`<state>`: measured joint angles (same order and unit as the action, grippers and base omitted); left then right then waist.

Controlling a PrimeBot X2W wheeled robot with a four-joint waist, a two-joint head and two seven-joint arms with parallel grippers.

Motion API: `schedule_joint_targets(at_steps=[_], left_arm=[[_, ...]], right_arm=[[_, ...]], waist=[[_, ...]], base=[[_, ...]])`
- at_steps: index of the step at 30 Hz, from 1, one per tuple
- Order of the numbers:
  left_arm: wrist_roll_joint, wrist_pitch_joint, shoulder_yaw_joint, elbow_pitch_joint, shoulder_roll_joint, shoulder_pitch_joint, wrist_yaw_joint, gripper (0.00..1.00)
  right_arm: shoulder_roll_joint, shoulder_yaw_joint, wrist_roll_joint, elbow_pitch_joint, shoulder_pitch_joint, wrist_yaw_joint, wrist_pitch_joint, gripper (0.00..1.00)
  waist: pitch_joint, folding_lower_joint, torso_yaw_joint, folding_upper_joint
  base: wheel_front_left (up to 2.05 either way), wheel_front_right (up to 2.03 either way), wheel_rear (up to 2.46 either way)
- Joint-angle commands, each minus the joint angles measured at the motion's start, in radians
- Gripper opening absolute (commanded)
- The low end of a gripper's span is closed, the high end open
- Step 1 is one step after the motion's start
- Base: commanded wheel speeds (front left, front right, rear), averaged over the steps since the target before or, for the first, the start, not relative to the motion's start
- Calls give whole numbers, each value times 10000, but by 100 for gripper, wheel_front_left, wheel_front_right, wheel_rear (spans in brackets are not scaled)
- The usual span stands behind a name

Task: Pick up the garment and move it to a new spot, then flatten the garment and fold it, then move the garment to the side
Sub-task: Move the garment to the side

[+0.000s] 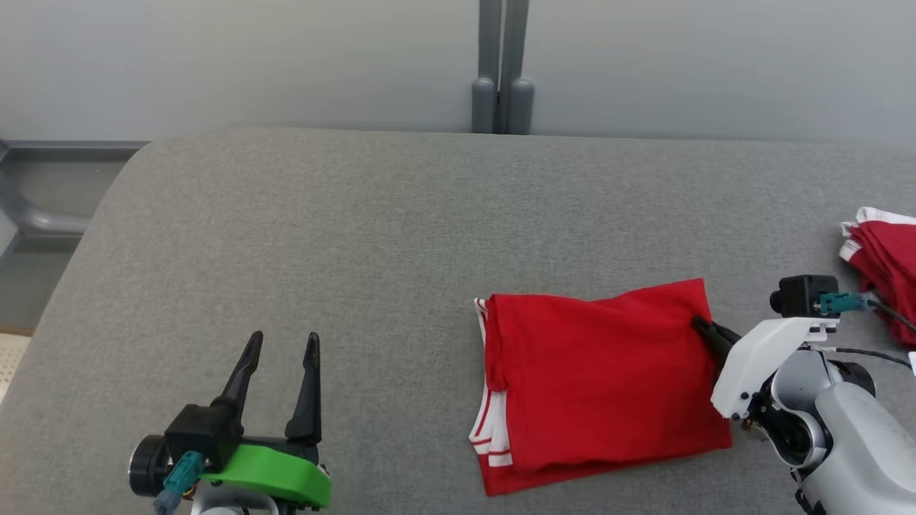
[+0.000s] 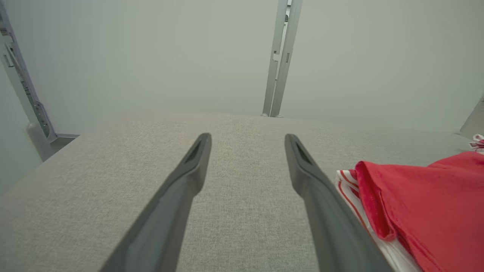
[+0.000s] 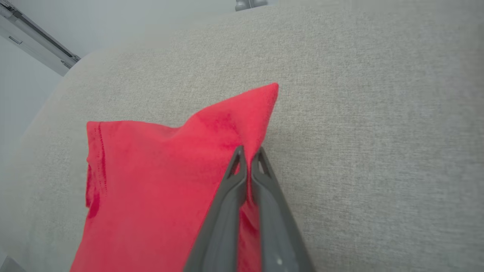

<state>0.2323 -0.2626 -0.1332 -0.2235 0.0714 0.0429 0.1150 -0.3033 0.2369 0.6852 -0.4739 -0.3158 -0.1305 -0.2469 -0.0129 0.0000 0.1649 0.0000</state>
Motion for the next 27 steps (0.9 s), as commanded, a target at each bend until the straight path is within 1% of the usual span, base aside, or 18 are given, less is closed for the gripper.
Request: schedule_joint_targets(at_steps=[1,6,13,17,22,27], left_arm=[[-88,-23,-104,-1,-42,229,41,100],[4,-22,-470,-4,-81,483,77,100],[-60,-22,-836,28,-109,882,97,100],[-73,-23,-1082,-5,-115,1065,118,100],[-121,-23,-1331,-123,-88,1355,141,100],[-29,-23,-1501,-114,15,1646,142,100]], right_arm=[[-153,46,125,47,-162,-2,60,0],[-396,69,265,92,-407,-4,206,0],[-482,107,429,132,-639,-4,565,0],[-548,246,514,206,-706,-4,756,0],[-642,350,606,288,-895,-4,1043,0],[-713,490,771,325,-1183,-4,1262,0]], waist=[[111,0,-765,0],[-25,0,-1675,0],[-377,0,-2940,0],[-609,0,-3526,0],[-955,0,-3976,0],[-1320,0,-4060,0]], base=[[0,0,0],[0,0,0],[0,0,0],[0,0,0],[0,0,0],[0,0,0]])
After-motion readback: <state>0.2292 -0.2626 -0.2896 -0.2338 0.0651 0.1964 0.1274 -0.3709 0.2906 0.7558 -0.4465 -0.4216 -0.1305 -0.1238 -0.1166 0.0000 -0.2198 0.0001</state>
